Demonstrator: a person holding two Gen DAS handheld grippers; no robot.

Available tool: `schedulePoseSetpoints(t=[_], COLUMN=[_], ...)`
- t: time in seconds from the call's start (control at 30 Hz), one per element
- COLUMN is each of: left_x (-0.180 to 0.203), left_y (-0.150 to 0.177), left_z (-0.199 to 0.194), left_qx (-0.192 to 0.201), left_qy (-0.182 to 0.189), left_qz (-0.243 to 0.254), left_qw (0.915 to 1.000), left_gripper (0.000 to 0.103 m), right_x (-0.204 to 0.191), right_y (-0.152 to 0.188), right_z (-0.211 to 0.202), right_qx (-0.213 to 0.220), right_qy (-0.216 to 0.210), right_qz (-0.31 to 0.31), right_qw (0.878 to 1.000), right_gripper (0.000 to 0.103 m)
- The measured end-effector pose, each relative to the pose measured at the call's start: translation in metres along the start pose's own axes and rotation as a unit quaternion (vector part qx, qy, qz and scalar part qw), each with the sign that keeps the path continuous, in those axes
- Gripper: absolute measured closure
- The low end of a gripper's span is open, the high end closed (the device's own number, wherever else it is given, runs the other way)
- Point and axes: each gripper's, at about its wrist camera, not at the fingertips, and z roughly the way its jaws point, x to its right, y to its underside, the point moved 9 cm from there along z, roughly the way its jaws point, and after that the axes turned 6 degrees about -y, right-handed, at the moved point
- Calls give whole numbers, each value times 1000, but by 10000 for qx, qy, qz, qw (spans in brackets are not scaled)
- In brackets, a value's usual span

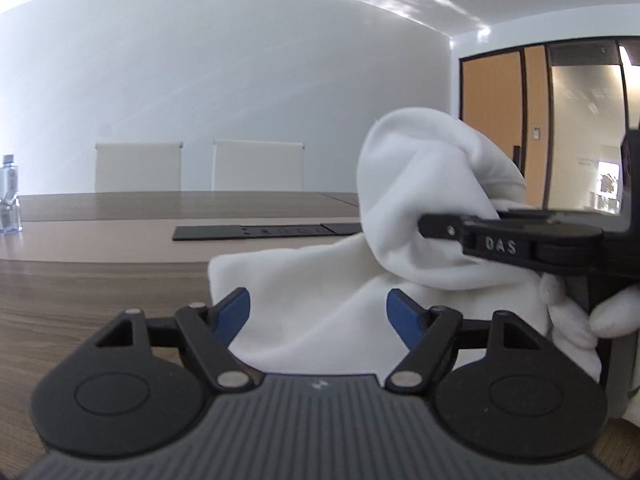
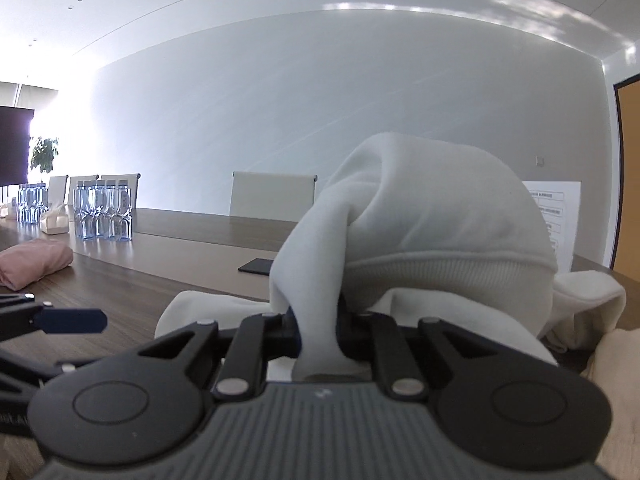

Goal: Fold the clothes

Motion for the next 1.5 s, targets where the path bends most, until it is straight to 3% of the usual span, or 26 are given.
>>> schedulePoseSetpoints(t=[0.17,0.33,0.37,0.43,0.47,0.5,0.53,0.67,0.7,0.73,0.87,0.93,1.03,1.17,1.5], left_x=[29,18,18,17,16,15,15,9,6,2,-24,-39,-51,-44,-30], left_y=[13,21,23,26,28,29,30,21,19,16,2,-4,-9,-9,-4], left_z=[0,14,16,16,17,17,17,11,10,10,7,7,5,6,9], left_qx=[-303,-771,-845,-988,-1069,-1120,-1134,-822,-749,-703,-432,-323,-250,-292,-279], left_qy=[564,589,591,654,652,646,647,345,252,159,-322,-592,-631,-357,-271], left_qz=[318,169,158,106,89,86,93,182,194,148,-186,-335,-552,-555,-232], left_qw=[9974,9951,9945,9929,9921,9916,9914,9959,9967,9973,9984,9972,9962,9974,9990], left_gripper=[30,33,37,67,77,95,103,103,103,103,103,103,103,103,101], right_x=[-6,-11,-25,-40,-41,-49,-58,-73,-90,-116,-122,-118,-123,-115,-100], right_y=[12,13,-12,-29,-30,-31,-32,-40,-50,-85,-160,-171,-183,-171,-207], right_z=[-16,-36,-25,-11,-11,5,24,30,47,49,-9,-22,-12,1,-25], right_qx=[-16,154,229,348,393,398,393,370,429,513,1169,1338,1087,484,-163], right_qy=[-166,-392,-420,-486,-505,-515,-522,-485,-473,-457,-256,-26,-81,-327,70], right_qz=[259,712,790,885,911,922,929,1026,1046,1053,1024,734,613,909,580], right_qw=[9995,9966,9957,9943,9938,9936,9935,9929,9925,9921,9875,9883,9921,9941,9982], right_gripper=[64,41,35,27,25,28,32,34,34,34,32,28,24,22,21])
